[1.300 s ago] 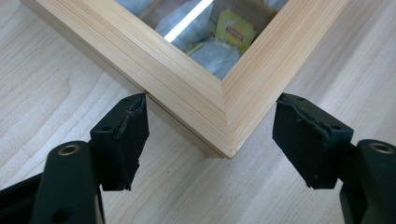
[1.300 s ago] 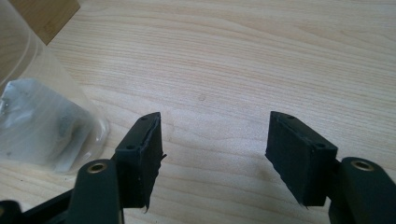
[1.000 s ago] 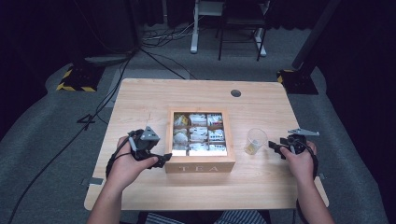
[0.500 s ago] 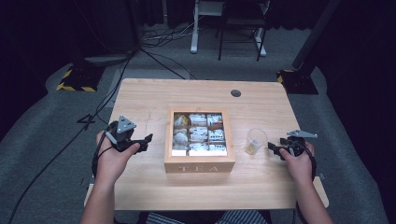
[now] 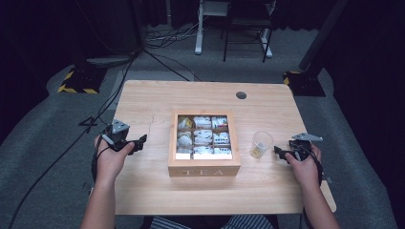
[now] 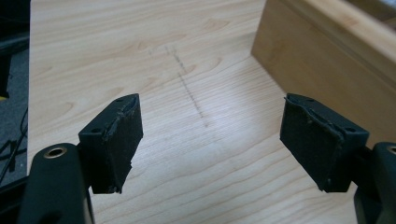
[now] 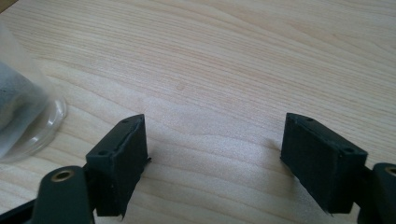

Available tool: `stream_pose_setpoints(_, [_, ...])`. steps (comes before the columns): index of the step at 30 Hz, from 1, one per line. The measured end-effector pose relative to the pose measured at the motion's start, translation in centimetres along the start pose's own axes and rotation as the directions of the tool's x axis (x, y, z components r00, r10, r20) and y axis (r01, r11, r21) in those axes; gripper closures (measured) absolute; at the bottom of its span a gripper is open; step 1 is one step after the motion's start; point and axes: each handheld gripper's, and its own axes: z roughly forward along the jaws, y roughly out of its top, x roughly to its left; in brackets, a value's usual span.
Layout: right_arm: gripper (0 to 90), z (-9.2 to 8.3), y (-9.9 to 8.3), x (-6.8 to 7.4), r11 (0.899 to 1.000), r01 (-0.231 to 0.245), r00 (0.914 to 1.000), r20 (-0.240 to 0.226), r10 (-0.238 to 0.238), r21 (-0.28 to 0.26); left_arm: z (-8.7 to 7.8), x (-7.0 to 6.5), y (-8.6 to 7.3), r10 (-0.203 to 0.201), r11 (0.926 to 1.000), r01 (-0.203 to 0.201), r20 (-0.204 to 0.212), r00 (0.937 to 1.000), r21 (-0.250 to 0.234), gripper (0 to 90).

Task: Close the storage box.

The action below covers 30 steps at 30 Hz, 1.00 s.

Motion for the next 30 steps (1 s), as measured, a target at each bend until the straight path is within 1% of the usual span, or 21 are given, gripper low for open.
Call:
stream_pose_setpoints(1, [22.9, 0.0, 0.0, 0.0, 1.0, 0.0, 1.0, 0.0, 0.0, 0.0, 0.2, 0.2, -0.2, -0.004, 1.0, 0.004, -0.003, 1.0, 0.001, 21.9])
stream_pose_setpoints(3, [22.9, 0.0, 0.0, 0.0, 1.0, 0.0, 1.0, -0.001, 0.0, 0.0, 0.9, 0.7, -0.9, -0.027, 0.9996, 0.027, -0.015, 0.9995, -0.001, 21.9])
stream_pose_setpoints(5, [22.9, 0.0, 0.0, 0.0, 1.0, 0.0, 1.0, -0.002, 0.0, -0.001, 1.3, 1.2, -1.3, -0.039, 0.9993, 0.039, -0.016, 0.9991, 0.002, 21.9])
stream_pose_setpoints(7, [22.9, 0.0, 0.0, -0.1, 1.0, 0.001, 1.0, -0.004, -0.001, -0.001, 1.6, 1.4, -1.7, -0.059, 0.9982, 0.059, -0.005, 0.9982, 0.005, 21.9])
stream_pose_setpoints(9, [22.8, 0.0, 0.0, -0.1, 1.0, 0.001, 1.0, -0.004, -0.001, -0.001, 2.0, 1.4, -2.0, -0.071, 0.9973, 0.071, -0.011, 0.9974, 0.017, 22.0])
stream_pose_setpoints(12, [22.8, 0.0, 0.0, -0.1, 1.0, 0.001, 1.0, -0.004, -0.001, -0.001, 2.5, 1.6, -2.4, -0.053, 0.998, 0.053, -0.02, 0.9984, 0.035, 22.0])
stream_pose_setpoints(14, [22.8, 0.0, 0.0, -0.1, 1.0, 0.001, 1.0, -0.005, -0.001, 0.0, 2.9, 1.7, -2.8, -0.053, 0.9977, 0.054, -0.03, 0.9981, 0.04, 21.9])
stream_pose_setpoints(16, [22.8, 0.0, 0.0, -0.1, 1.0, 0.001, 1.0, -0.005, -0.001, 0.0, 3.3, 1.8, -3.1, -0.055, 0.9974, 0.056, -0.028, 0.9981, 0.045, 22.0])
stream_pose_setpoints(18, [22.8, 0.0, 0.0, -0.1, 1.0, 0.001, 1.0, -0.005, -0.001, -0.001, 3.7, 1.8, -3.4, -0.048, 0.9976, 0.05, -0.034, 0.9983, 0.048, 21.9])
stream_pose_setpoints(19, [22.8, 0.0, 0.0, -0.1, 1.0, 0.001, 1.0, -0.004, -0.001, -0.001, 3.9, 1.8, -3.6, -0.05, 0.9968, 0.053, -0.047, 0.9977, 0.061, 21.7])
stream_pose_setpoints(20, [22.8, 0.0, 0.0, -0.1, 1.0, 0.0, 1.0, -0.004, 0.0, -0.001, 4.0, 1.8, -3.6, -0.04, 0.9956, 0.045, -0.058, 0.9975, 0.082, 21.6])
stream_pose_setpoints(22, [22.8, 0.0, 0.0, -0.1, 1.0, 0.001, 1.0, -0.004, -0.001, -0.001, 4.1, 1.7, -3.6, -0.036, 0.9938, 0.043, -0.064, 0.9973, 0.102, 21.3])
stream_pose_setpoints(23, [22.8, 0.0, 0.0, -0.1, 1.0, 0.001, 1.0, -0.004, -0.001, -0.001, 4.2, 1.7, -3.6, -0.026, 0.9936, 0.033, -0.069, 0.9973, 0.108, 21.1])
stream_pose_setpoints(25, [22.8, 0.0, 0.0, -0.1, 1.0, 0.001, 1.0, -0.004, -0.001, -0.001, 4.3, 1.5, -3.6, -0.021, 0.9908, 0.03, -0.072, 0.9972, 0.132, 20.3])
stream_pose_setpoints(27, [22.8, 0.0, 0.0, -0.1, 1.0, 0.001, 1.0, -0.004, -0.001, -0.001, 4.3, 1.6, -3.6, -0.034, 0.9898, 0.043, -0.068, 0.9971, 0.136, 19.8])
stream_pose_setpoints(30, [22.8, 0.0, 0.0, -0.1, 1.0, 0.001, 1.0, -0.005, -0.001, 0.0, 4.3, 1.7, -3.7, -0.036, 0.9898, 0.045, -0.067, 0.9971, 0.135, 18.8])
